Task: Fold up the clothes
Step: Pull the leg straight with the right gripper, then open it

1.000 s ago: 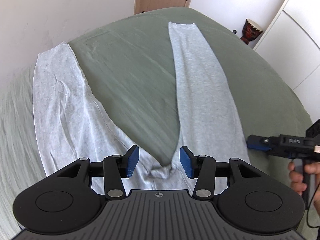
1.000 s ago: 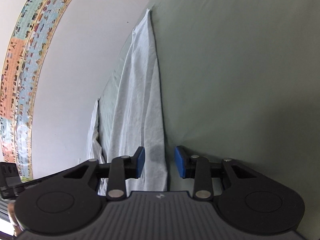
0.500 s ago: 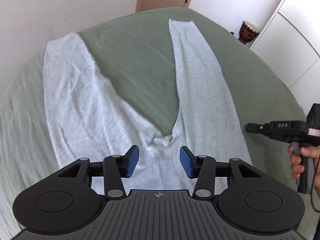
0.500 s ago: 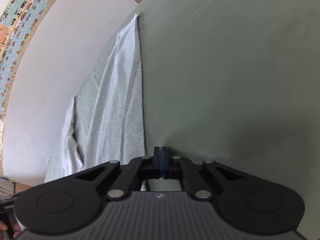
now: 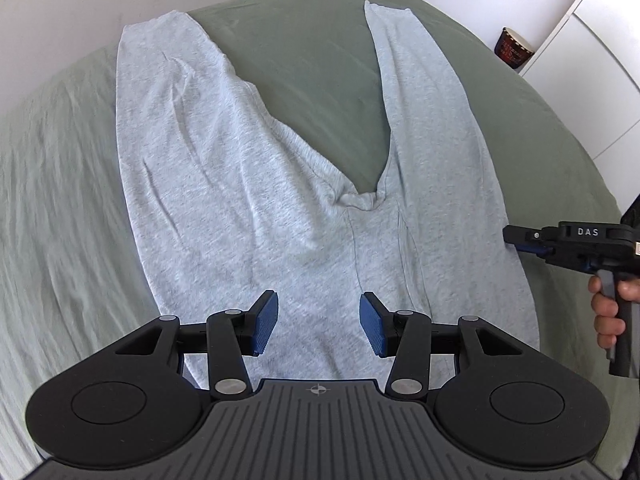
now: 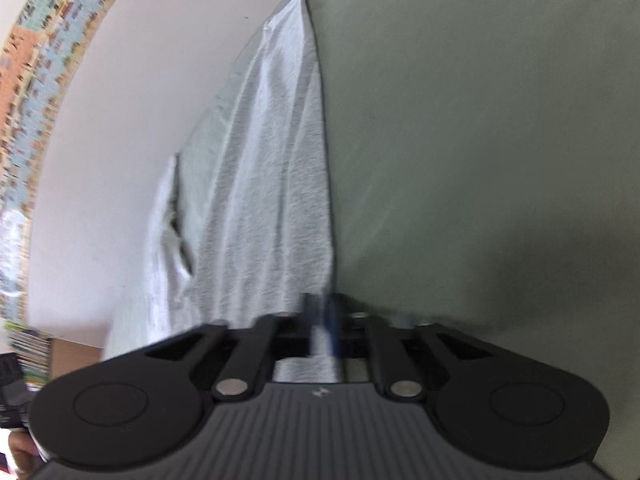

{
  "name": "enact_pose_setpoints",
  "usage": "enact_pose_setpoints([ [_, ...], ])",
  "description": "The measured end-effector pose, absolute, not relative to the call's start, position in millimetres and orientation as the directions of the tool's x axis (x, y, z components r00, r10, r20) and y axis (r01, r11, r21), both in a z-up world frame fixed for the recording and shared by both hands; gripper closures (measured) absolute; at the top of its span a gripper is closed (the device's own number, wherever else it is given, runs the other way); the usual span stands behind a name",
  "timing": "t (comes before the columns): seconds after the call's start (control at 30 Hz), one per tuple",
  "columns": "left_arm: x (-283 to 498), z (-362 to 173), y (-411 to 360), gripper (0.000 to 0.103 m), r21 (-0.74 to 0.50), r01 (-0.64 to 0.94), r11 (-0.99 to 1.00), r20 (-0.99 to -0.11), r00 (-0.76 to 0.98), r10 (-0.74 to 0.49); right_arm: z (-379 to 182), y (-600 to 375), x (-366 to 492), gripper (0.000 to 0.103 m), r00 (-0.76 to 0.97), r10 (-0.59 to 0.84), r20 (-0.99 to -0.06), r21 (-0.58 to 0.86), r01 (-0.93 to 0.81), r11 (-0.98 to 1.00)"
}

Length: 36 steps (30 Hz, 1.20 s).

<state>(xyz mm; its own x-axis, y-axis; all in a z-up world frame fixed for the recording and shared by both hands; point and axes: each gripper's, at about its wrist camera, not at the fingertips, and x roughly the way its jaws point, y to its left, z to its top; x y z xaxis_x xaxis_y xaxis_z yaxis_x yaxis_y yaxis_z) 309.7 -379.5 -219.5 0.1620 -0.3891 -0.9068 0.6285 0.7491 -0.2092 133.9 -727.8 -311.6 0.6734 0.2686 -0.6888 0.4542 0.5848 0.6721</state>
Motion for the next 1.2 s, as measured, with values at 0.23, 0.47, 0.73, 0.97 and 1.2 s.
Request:
enact_pose_setpoints([
  [0.23,302.8,-225.2,-373.9,0.059,-0.212,0.628,0.749,-0.91,0.152,-0.385,-301.5,-731.0,116.3,0.102,0.65,0.193,-0.735,0.609,0.508,0.609],
  [0.47,298.9,-230.0,-371.1,0.059,-0.215,0.635,0.742,-0.912,0.14,-0.385,-299.9,-744.6,99.4,0.073,0.677,0.24,-0.696,0.671,0.492,0.555],
  [0.73,298.4,-233.9,-363.2,0.059,-0.226,0.618,0.753,-0.914,0.133,-0.383,-310.1,-707.0,54.0,0.06,0.632,0.358,-0.688,0.699,0.442,0.562],
  [0.97,287.3,-234.8,-371.5,0.059,-0.241,0.649,0.722,-0.909,0.11,-0.402,-315.3,-694.3,64.7,0.102,0.555,0.37,-0.745,0.649,0.477,0.592],
  [1.2,293.1,-236.5,-369.5,0.059,-0.249,0.647,0.721,-0.905,0.11,-0.411,-311.3,-704.0,57.9,0.097,0.517,0.388,-0.763,0.636,0.494,0.593],
])
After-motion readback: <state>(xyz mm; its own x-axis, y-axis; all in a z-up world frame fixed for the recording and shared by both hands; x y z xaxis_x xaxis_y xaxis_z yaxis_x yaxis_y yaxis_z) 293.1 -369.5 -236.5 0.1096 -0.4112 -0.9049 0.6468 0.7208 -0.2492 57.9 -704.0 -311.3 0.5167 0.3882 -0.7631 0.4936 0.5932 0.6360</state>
